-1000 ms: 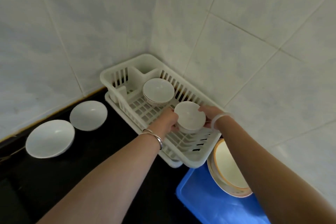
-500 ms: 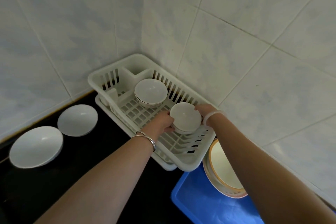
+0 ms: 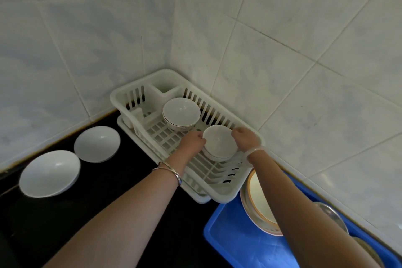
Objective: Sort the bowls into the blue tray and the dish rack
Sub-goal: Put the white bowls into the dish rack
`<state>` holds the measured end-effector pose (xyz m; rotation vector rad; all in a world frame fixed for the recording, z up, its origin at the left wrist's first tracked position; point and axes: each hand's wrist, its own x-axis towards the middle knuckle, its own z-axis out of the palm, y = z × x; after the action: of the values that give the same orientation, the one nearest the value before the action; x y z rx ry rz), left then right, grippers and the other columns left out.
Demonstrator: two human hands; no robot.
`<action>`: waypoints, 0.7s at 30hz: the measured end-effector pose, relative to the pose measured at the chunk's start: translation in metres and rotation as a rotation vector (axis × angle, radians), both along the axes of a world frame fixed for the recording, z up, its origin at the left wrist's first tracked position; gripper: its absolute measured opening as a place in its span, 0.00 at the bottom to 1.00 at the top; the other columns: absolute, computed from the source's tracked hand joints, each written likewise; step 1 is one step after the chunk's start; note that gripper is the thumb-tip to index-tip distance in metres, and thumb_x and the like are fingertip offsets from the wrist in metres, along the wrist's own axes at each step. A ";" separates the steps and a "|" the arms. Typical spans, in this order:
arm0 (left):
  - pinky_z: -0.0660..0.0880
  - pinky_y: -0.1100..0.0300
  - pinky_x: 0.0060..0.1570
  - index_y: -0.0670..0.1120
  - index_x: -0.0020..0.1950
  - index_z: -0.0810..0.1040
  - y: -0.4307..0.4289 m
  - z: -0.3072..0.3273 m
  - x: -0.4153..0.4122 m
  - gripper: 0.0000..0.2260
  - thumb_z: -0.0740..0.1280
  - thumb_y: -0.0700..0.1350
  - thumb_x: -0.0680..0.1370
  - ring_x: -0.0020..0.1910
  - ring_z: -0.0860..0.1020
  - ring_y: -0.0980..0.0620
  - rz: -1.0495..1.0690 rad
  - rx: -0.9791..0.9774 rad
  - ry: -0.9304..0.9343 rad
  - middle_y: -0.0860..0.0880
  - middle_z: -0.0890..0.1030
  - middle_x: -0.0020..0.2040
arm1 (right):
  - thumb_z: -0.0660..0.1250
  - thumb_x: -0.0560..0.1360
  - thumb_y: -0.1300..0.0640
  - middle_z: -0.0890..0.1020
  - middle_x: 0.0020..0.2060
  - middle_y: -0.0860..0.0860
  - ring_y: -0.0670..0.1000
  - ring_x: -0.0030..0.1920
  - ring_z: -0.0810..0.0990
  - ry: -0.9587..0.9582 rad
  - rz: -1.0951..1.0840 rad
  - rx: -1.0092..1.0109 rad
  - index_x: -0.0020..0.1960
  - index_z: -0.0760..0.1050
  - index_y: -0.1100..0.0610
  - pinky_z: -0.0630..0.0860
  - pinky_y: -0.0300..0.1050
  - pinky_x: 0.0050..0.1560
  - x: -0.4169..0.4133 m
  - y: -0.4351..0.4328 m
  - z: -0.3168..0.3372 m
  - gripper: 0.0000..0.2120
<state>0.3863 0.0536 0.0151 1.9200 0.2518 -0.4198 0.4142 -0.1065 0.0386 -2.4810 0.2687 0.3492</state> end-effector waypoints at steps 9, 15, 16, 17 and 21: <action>0.66 0.65 0.54 0.47 0.68 0.70 0.069 0.031 -0.075 0.18 0.61 0.45 0.79 0.64 0.74 0.52 0.241 0.066 -0.240 0.48 0.75 0.66 | 0.57 0.79 0.55 0.82 0.40 0.47 0.49 0.41 0.80 -0.055 0.003 0.529 0.56 0.77 0.57 0.75 0.47 0.50 -0.048 0.076 0.029 0.13; 0.70 0.56 0.64 0.46 0.67 0.73 0.146 0.009 -0.153 0.17 0.64 0.44 0.78 0.63 0.74 0.48 0.532 0.280 -0.253 0.45 0.77 0.64 | 0.57 0.78 0.55 0.82 0.38 0.48 0.47 0.35 0.79 0.121 0.188 0.588 0.47 0.77 0.52 0.74 0.40 0.39 -0.088 0.168 0.013 0.09; 0.69 0.53 0.64 0.45 0.67 0.73 0.151 0.005 -0.159 0.17 0.64 0.44 0.77 0.64 0.74 0.47 0.561 0.319 -0.241 0.44 0.77 0.64 | 0.57 0.78 0.54 0.81 0.38 0.47 0.47 0.35 0.78 0.158 0.188 0.560 0.50 0.76 0.53 0.73 0.39 0.38 -0.088 0.174 0.005 0.10; 0.69 0.51 0.65 0.45 0.67 0.72 0.157 -0.001 -0.166 0.17 0.64 0.43 0.77 0.64 0.73 0.46 0.609 0.344 -0.231 0.44 0.76 0.65 | 0.57 0.78 0.53 0.81 0.38 0.47 0.46 0.35 0.78 0.192 0.196 0.521 0.53 0.76 0.54 0.73 0.38 0.37 -0.089 0.183 -0.005 0.11; 0.65 0.45 0.69 0.43 0.69 0.69 0.200 -0.029 -0.187 0.20 0.65 0.40 0.77 0.70 0.66 0.41 0.801 0.408 -0.180 0.41 0.68 0.71 | 0.56 0.79 0.51 0.81 0.47 0.54 0.50 0.41 0.78 0.260 0.279 0.370 0.54 0.75 0.55 0.75 0.45 0.42 -0.094 0.231 -0.042 0.12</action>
<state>0.1997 0.2539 -0.0137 2.0379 0.9971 0.3633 0.3200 0.1248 -0.0029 -2.1045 -0.0400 0.7675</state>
